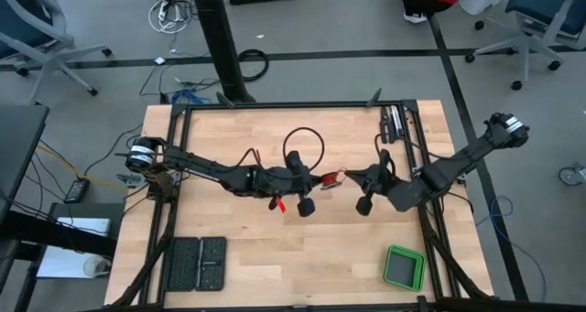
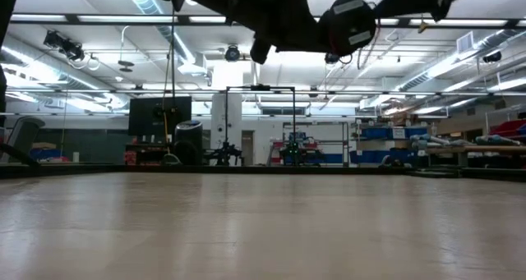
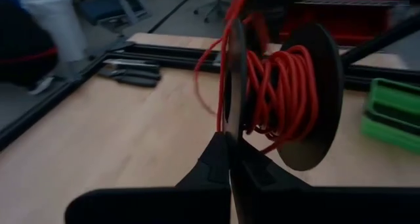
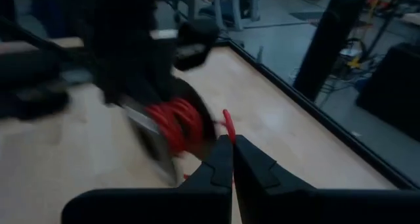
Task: Coil cords
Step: Coil the red wire cable onto the black spool
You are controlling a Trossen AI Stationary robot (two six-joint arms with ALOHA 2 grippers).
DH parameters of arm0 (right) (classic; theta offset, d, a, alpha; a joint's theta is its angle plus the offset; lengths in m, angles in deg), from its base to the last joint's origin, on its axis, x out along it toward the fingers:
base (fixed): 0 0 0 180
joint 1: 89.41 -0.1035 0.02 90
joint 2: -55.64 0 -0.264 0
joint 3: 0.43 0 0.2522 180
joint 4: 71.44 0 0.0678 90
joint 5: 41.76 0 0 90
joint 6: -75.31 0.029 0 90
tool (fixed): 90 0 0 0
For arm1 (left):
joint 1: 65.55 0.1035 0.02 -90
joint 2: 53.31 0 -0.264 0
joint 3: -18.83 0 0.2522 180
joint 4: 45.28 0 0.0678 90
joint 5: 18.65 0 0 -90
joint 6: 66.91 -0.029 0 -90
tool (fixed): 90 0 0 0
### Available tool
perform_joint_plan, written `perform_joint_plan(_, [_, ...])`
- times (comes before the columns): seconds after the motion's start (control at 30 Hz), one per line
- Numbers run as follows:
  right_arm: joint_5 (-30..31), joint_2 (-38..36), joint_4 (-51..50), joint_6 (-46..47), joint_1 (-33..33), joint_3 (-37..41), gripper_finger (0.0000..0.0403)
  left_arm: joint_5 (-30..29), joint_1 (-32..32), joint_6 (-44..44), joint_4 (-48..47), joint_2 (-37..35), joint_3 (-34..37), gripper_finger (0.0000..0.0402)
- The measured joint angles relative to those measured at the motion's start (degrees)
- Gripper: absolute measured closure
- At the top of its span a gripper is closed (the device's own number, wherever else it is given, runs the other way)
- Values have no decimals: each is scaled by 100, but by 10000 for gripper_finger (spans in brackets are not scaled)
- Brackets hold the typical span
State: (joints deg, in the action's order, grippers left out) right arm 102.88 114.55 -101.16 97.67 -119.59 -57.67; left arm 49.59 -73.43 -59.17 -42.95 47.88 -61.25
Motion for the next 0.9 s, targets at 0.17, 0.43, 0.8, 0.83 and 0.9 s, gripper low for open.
perform_joint_plan(0.17, [-312,4,-18,37,69,-236,402,-625,-1,-5,-187,-7,-2,401])
perform_joint_plan(0.43, [-974,345,807,-81,413,-267,402,-1486,14,-161,-240,-7,-2,401])
perform_joint_plan(0.8, [-1307,852,674,-514,586,-844,402,-1594,37,-323,-398,-7,-2,401])
perform_joint_plan(0.83, [-1326,852,559,-436,562,-849,402,-1594,37,-336,-261,-7,-2,401])
perform_joint_plan(0.9, [-1314,874,426,-291,492,-853,402,-1592,39,-467,5,-7,-2,401])
